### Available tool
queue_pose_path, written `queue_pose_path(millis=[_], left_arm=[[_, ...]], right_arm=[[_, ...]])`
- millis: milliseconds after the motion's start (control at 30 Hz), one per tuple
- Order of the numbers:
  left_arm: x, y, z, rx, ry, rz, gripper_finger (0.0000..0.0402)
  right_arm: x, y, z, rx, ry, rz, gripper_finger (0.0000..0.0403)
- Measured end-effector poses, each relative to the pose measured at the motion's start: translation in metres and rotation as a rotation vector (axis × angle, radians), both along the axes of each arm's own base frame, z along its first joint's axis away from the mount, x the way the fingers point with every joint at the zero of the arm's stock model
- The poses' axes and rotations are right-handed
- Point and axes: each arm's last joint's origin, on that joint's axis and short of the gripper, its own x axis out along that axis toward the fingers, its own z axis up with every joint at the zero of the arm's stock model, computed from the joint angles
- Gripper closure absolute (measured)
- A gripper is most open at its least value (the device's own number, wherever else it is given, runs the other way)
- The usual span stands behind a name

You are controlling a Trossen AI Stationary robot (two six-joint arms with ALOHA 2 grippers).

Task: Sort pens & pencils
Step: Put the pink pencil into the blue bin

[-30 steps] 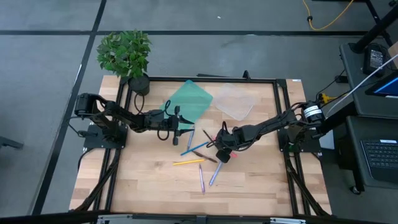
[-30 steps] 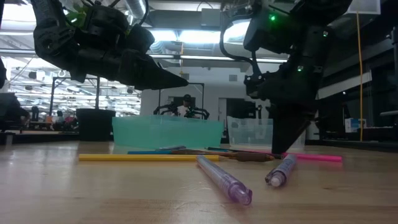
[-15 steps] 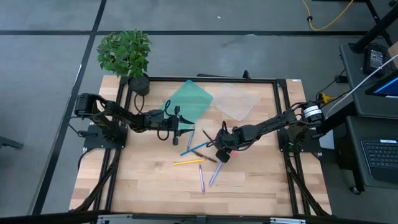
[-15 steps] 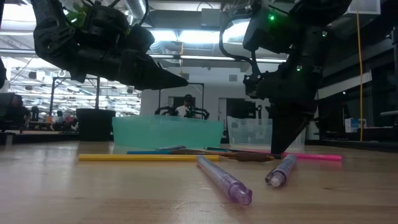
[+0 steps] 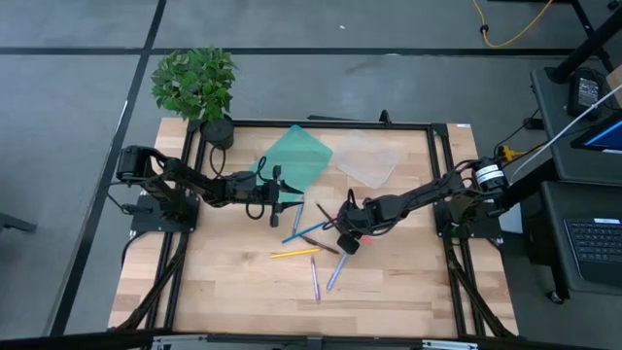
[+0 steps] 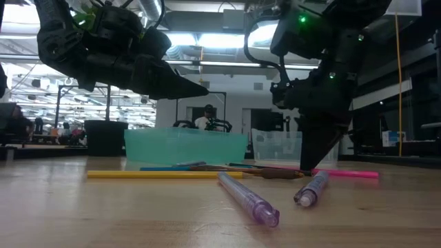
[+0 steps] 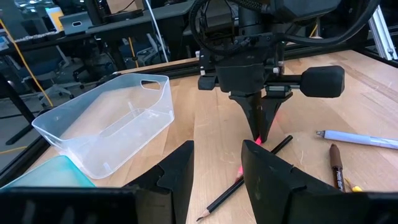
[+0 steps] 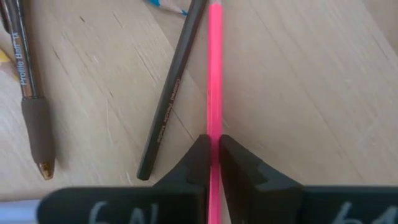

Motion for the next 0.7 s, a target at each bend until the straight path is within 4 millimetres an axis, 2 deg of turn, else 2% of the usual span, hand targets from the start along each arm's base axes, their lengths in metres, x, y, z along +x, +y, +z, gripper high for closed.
queue_pose_path(millis=[267, 533, 700], left_arm=[[0.0, 0.0, 0.0, 0.0, 0.0, 0.0, 0.0273], [0.0, 0.0, 0.0, 0.0, -0.004, 0.0, 0.0273], [0.0, 0.0, 0.001, 0.0, -0.007, 0.0, 0.0273]], right_arm=[[-0.001, -0.001, 0.016, -0.036, -0.065, 0.014, 0.0381], [0.004, -0.001, 0.02, -0.076, -0.126, 0.056, 0.0388], [0.004, -0.002, 0.031, -0.13, -0.172, 0.073, 0.04]])
